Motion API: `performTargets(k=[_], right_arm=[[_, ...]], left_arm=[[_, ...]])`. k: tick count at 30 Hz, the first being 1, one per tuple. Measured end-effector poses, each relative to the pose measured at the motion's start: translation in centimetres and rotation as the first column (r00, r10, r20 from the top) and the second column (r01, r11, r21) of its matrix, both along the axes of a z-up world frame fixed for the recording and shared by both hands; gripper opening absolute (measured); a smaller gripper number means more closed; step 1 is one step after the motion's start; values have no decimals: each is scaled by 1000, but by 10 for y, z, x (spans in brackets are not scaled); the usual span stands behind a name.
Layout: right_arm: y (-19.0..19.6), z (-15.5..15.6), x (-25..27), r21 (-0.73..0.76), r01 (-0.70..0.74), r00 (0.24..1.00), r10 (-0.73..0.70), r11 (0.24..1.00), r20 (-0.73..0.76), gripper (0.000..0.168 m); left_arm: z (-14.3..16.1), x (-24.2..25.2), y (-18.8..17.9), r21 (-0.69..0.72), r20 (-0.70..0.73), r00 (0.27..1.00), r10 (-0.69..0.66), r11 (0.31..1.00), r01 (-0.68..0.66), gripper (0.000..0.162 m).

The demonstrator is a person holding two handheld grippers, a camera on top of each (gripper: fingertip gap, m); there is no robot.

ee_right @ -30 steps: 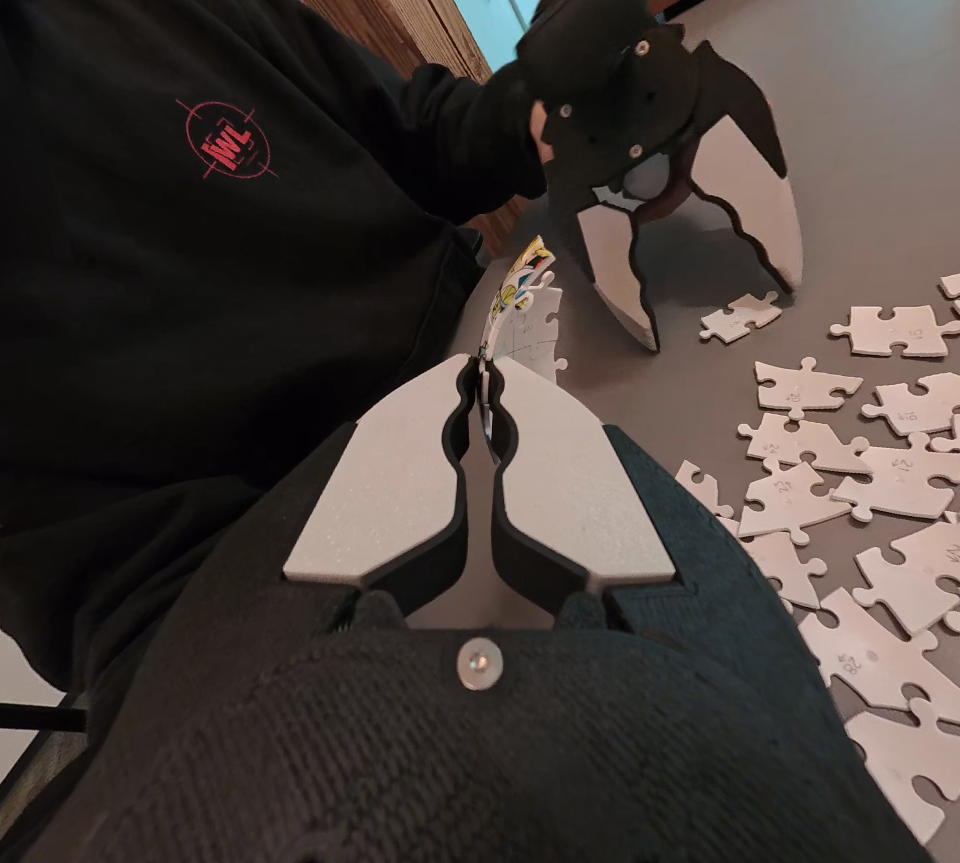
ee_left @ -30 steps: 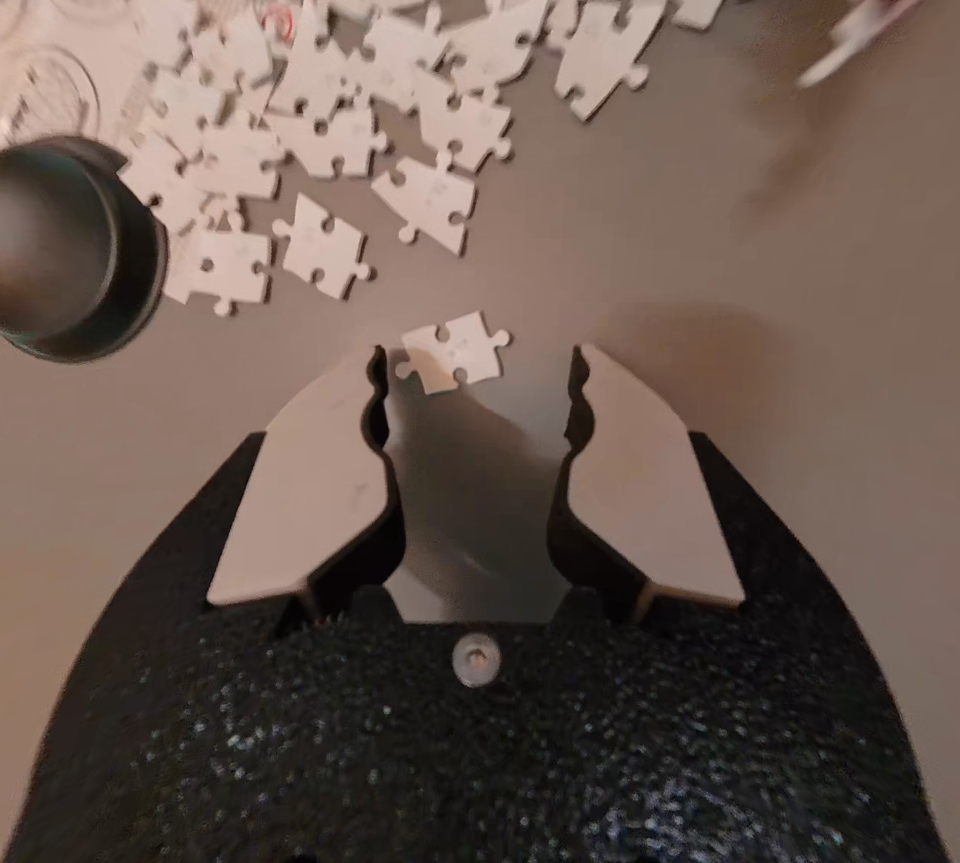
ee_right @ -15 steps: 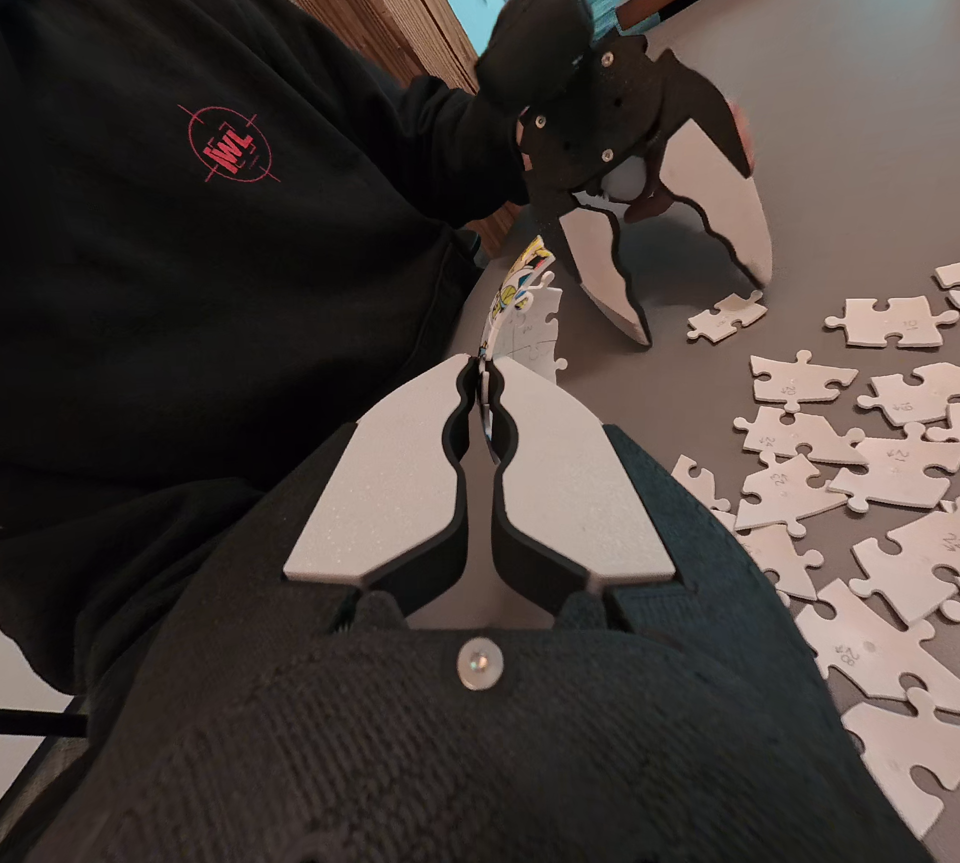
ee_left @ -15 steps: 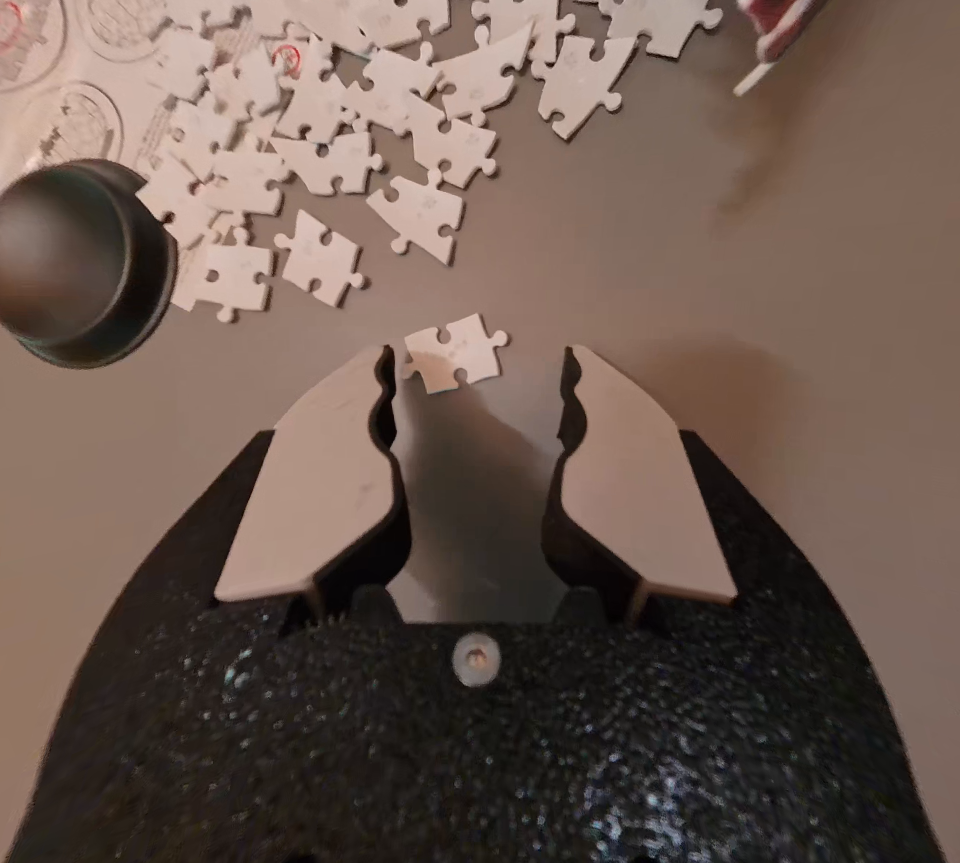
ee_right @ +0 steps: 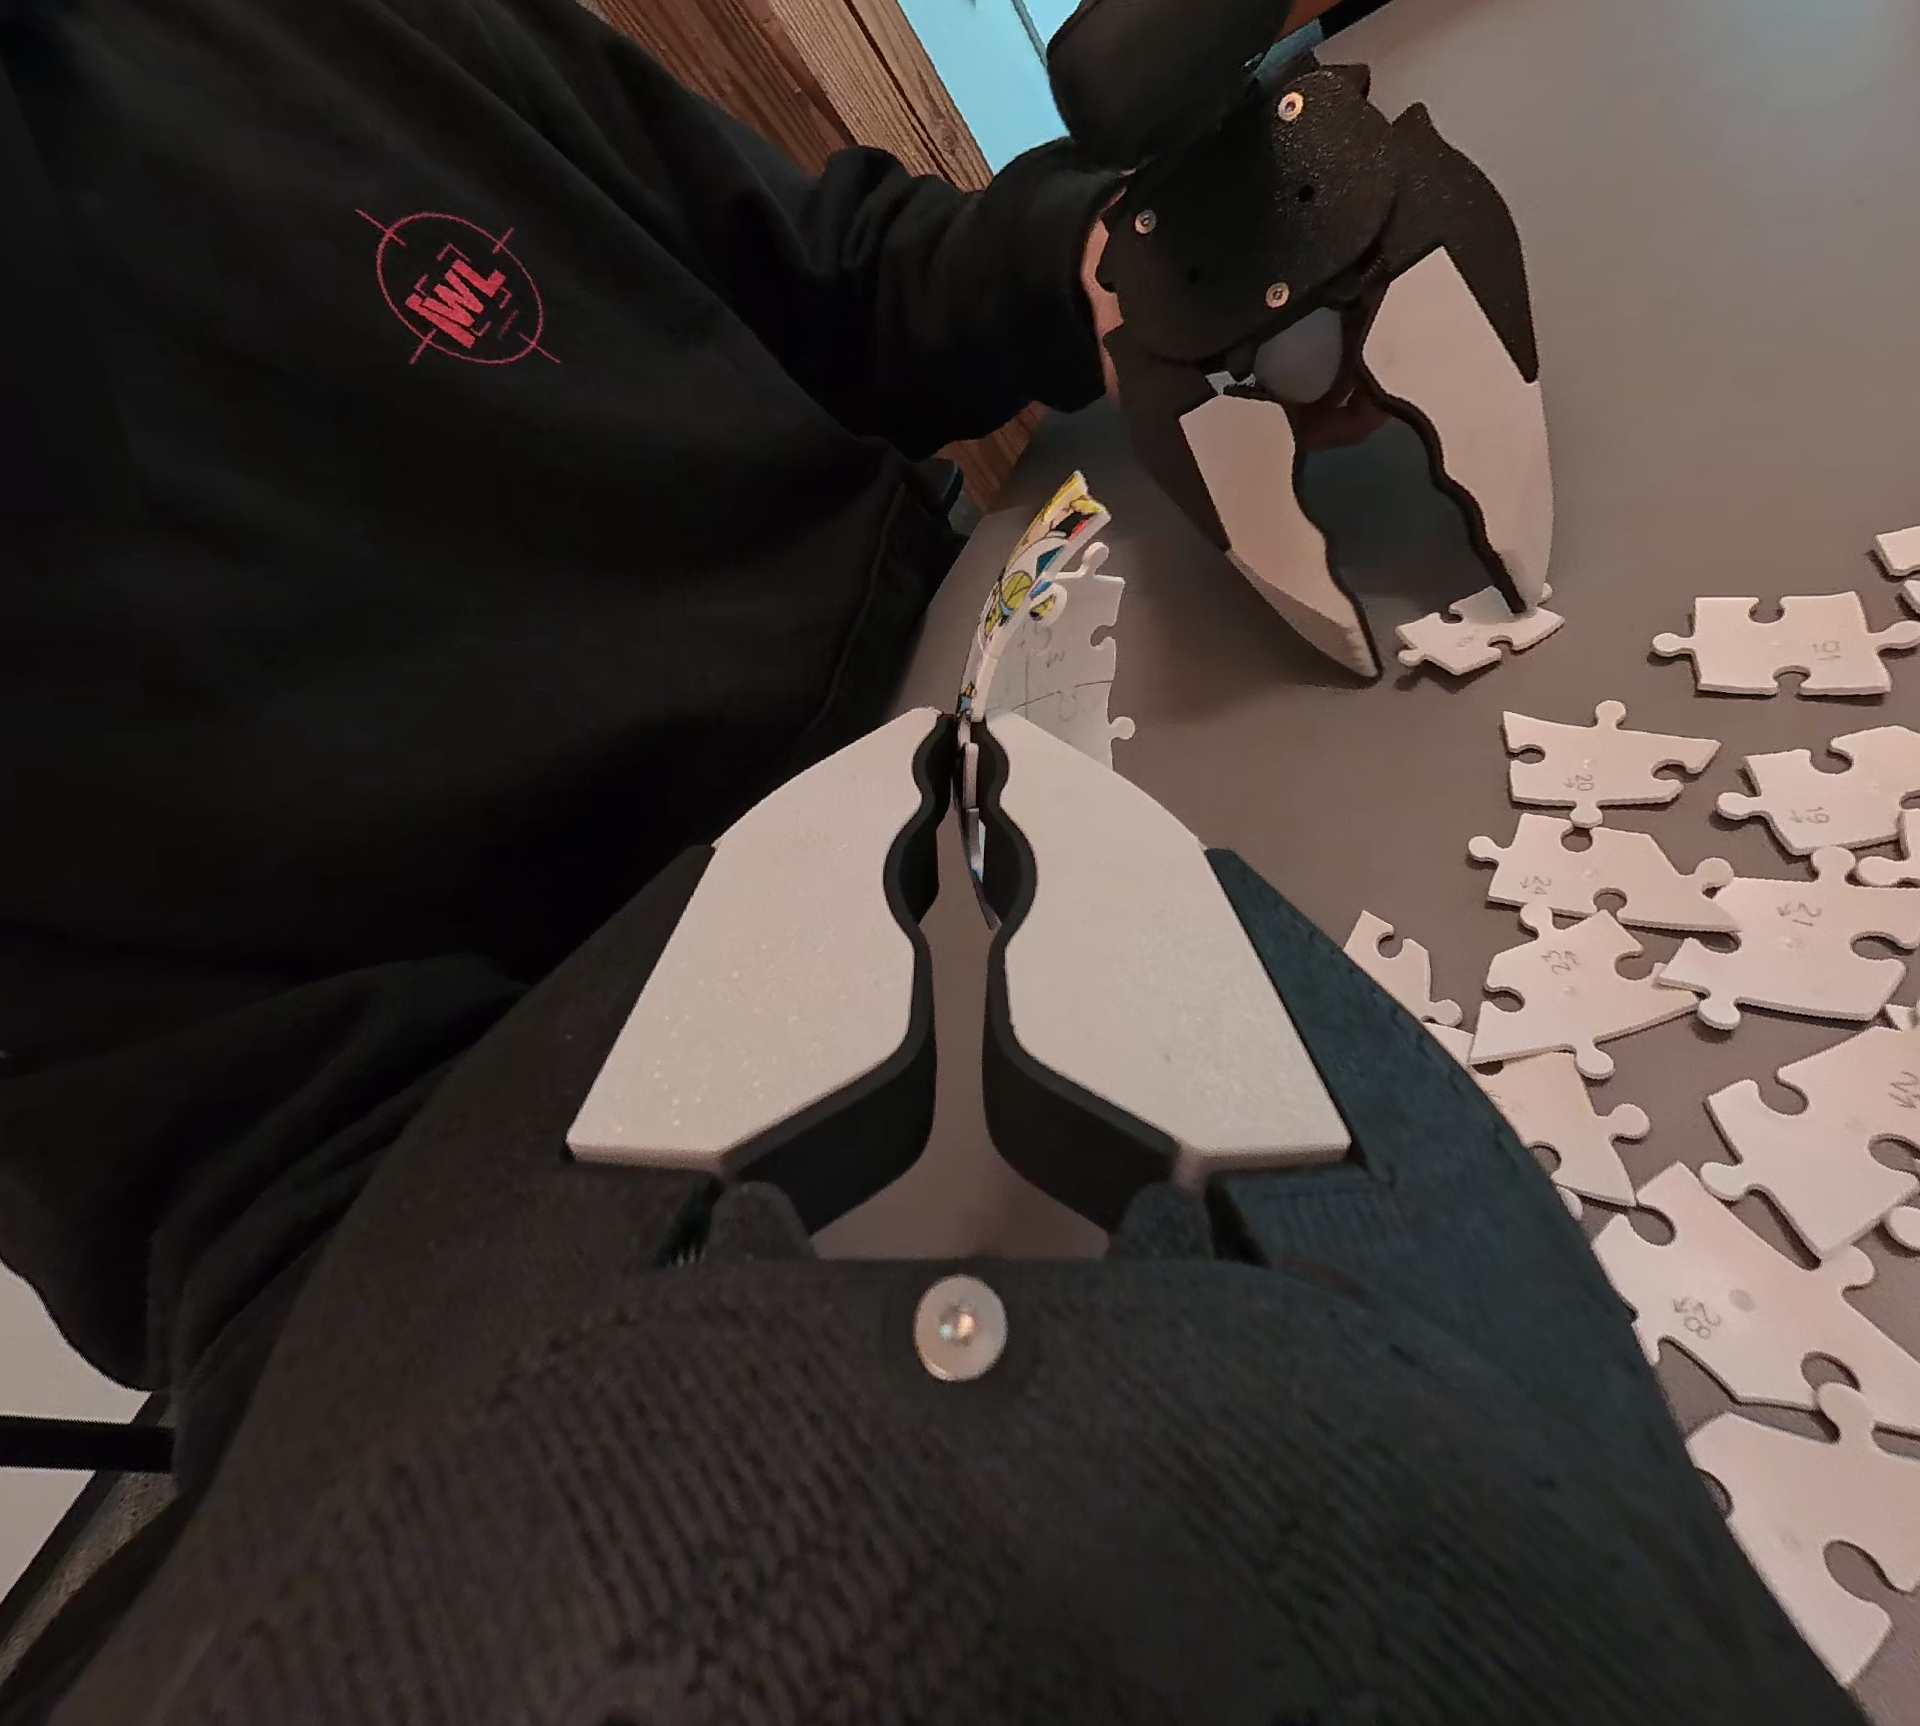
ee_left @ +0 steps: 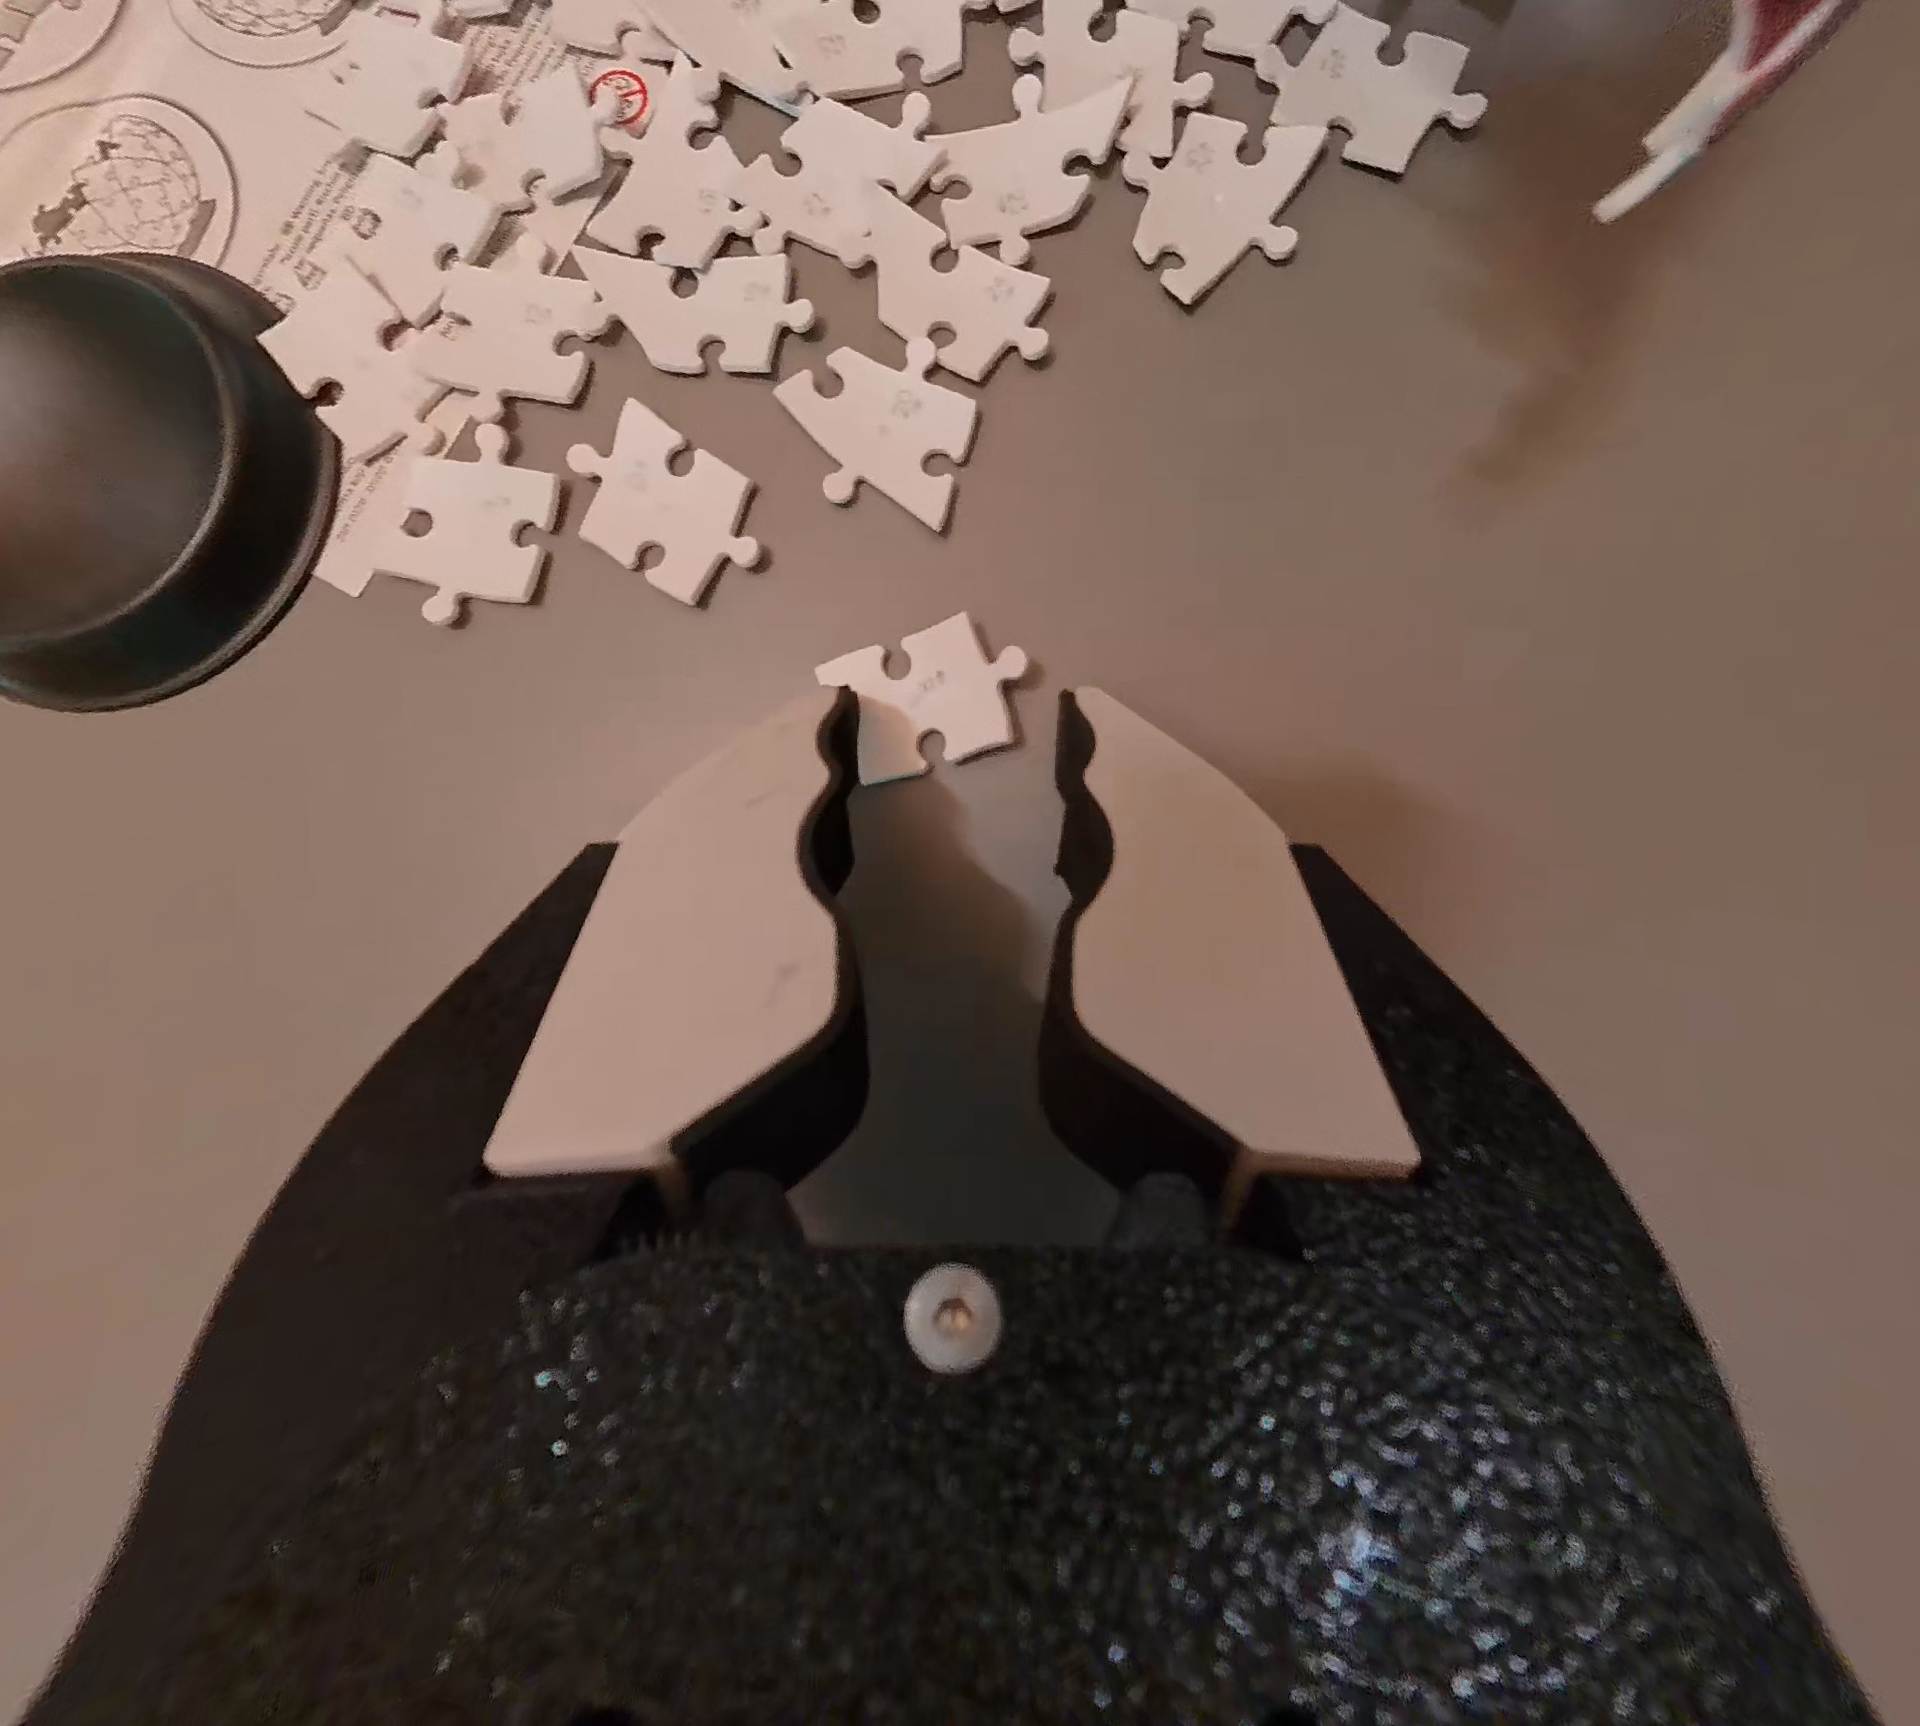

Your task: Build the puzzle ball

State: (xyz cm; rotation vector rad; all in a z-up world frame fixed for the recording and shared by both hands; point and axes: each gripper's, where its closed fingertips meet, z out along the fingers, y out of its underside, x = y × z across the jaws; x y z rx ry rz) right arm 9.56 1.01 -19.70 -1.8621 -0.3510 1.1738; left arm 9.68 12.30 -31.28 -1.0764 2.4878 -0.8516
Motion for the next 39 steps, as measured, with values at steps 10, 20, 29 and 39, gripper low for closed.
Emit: performTargets(k=[10,20,29,39], right_arm=[[0,0,0,0,0,1000,0,1000,1,3],[-2,2,0,10,1,1000,-1,1000,2,3],[0,-1,-1,-1,-7,1000,7,1000,-5,3],[2,-2,-2,-6,-12,1000,12,1000,-8,3]], left_arm=[[1,-2,0,69,45,998,-43,997,40,15],[70,-3,-4,-732,-227,962,149,625,-270,1],[31,-20,30,-716,-423,854,302,466,-520,1],[14,-55,42,-328,-74,945,319,887,-325,37]])
